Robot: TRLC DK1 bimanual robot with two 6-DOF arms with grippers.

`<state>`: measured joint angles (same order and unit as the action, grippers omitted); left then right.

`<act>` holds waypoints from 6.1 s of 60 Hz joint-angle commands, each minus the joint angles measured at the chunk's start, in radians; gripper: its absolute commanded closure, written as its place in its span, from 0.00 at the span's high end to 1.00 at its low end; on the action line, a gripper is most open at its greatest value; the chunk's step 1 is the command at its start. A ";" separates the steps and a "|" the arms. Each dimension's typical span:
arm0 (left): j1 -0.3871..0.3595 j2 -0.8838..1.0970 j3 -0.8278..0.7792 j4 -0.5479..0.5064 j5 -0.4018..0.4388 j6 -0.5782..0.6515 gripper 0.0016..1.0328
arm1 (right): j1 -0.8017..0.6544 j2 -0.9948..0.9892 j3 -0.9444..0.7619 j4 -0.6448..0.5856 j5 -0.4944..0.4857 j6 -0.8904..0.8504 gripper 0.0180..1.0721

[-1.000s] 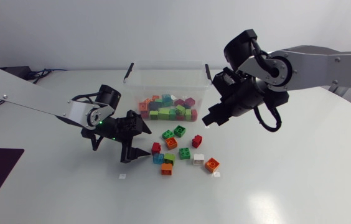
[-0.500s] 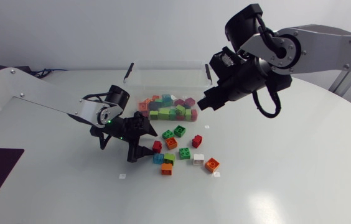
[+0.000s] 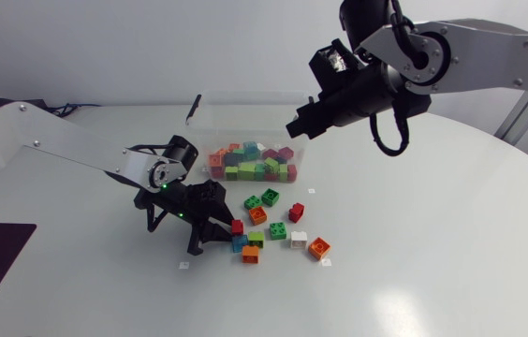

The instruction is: Place the duplo bricks in the container

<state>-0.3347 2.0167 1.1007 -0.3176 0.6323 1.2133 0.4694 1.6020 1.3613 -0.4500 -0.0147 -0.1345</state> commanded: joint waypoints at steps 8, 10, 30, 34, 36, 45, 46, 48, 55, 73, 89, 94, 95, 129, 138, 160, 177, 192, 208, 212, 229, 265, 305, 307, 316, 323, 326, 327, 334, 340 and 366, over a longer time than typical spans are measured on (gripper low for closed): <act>0.045 -0.090 -0.028 -0.051 0.006 0.043 0.40 | -0.006 0.090 0.078 0.043 -0.008 -0.001 0.30; 0.051 -0.110 -0.033 -0.057 0.006 0.043 0.40 | -0.006 0.105 0.088 0.050 -0.008 -0.002 0.30; 0.145 -0.335 -0.030 -0.167 0.033 0.012 0.40 | 0.000 0.231 0.217 0.074 -0.004 -0.001 0.30; 0.152 -0.371 -0.025 -0.173 0.038 -0.009 0.40 | -0.003 0.254 0.243 0.076 -0.004 -0.001 0.30; 0.154 -0.383 -0.021 -0.173 0.041 -0.023 0.40 | -0.005 0.268 0.256 0.079 -0.004 -0.001 0.30; 0.168 -0.441 -0.001 -0.175 0.058 -0.074 0.40 | -0.005 0.332 0.312 0.094 -0.002 0.001 0.30; 0.169 -0.446 0.004 -0.175 0.058 -0.081 0.40 | -0.003 0.343 0.320 0.093 -0.001 0.001 0.30; 0.171 -0.452 0.011 -0.175 0.058 -0.095 0.40 | -0.003 0.357 0.334 0.094 0.001 0.001 0.31; 0.180 -0.469 0.048 -0.173 0.060 -0.138 0.40 | -0.003 0.421 0.397 0.085 0.012 -0.002 0.41; 0.189 -0.460 0.128 -0.032 0.064 -0.337 0.41 | -0.009 0.473 0.492 0.030 0.035 -0.022 0.82; 0.140 -0.378 0.166 0.189 -0.026 -0.569 0.42 | -0.028 0.340 0.386 0.030 0.038 -0.027 0.83; 0.118 -0.343 0.191 0.227 -0.054 -0.626 0.42 | -0.034 0.285 0.329 0.033 0.038 -0.028 0.83; 0.115 -0.338 0.195 0.229 -0.057 -0.629 0.42 | -0.034 0.271 0.317 0.033 0.038 -0.028 0.83; 0.085 -0.018 0.530 0.232 -0.149 -0.805 0.43 | -0.055 -0.100 -0.172 0.060 -0.008 -0.097 0.84; 0.074 0.017 0.573 0.221 -0.189 -0.827 0.56 | -0.044 -0.149 -0.311 0.060 -0.021 -0.122 0.84; 0.089 -0.049 0.565 0.146 -0.209 -0.804 0.94 | 0.038 -0.162 -0.446 -0.023 -0.028 -0.152 0.84; 0.111 -0.282 0.344 0.083 -0.212 -0.652 0.94 | 0.077 -0.117 -0.482 -0.047 -0.024 -0.171 0.84; 0.123 -0.440 0.168 -0.043 -0.210 -0.457 0.94 | 0.077 -0.037 -0.496 -0.044 -0.013 -0.169 0.84; 0.091 -0.512 0.005 -0.118 -0.232 -0.327 0.94 | 0.086 0.059 -0.479 -0.041 0.012 -0.159 0.84; 0.074 -0.520 -0.032 -0.124 -0.250 -0.305 0.93 | 0.090 0.079 -0.476 -0.038 0.015 -0.154 0.81; -0.004 -0.504 -0.180 -0.077 -0.299 -0.255 0.93 | 0.094 0.150 -0.455 -0.004 0.016 -0.152 0.67; -0.150 -0.368 -0.268 0.032 -0.330 -0.293 0.93 | 0.032 0.029 -0.406 -0.072 0.024 -0.157 0.29; -0.181 -0.216 -0.176 0.103 -0.319 -0.429 0.83 | 0.023 -0.139 -0.189 -0.153 0.004 -0.102 0.29; -0.185 -0.213 -0.173 0.103 -0.319 -0.432 0.83 | 0.025 -0.136 -0.183 -0.153 0.001 -0.102 0.29; -0.191 -0.193 -0.145 0.103 -0.319 -0.448 0.74 | 0.032 -0.126 -0.148 -0.151 -0.001 -0.099 0.29; -0.201 -0.171 -0.125 0.103 -0.319 -0.454 0.60 | 0.037 -0.122 -0.117 -0.150 -0.001 -0.094 0.29; -0.205 -0.161 -0.122 0.103 -0.318 -0.454 0.54 | 0.038 -0.114 -0.103 -0.147 -0.004 -0.094 0.29; -0.207 -0.159 -0.122 0.103 -0.318 -0.454 0.53 | 0.038 -0.113 -0.097 -0.145 -0.004 -0.094 0.29; -0.217 -0.148 -0.130 0.101 -0.298 -0.454 0.42 | 0.031 -0.090 -0.057 -0.133 -0.013 -0.086 0.29; -0.221 -0.141 -0.136 0.097 -0.295 -0.449 0.40 | 0.023 -0.063 -0.033 -0.098 -0.028 -0.080 0.29; -0.167 -0.213 -0.090 -0.113 -0.287 -0.385 0.36 | -0.017 0.125 0.128 -0.001 -0.056 -0.057 0.29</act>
<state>-0.5205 1.8423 0.9867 -0.4110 0.3355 0.7952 0.4664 1.6791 1.4452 -0.4694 -0.0601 -0.2153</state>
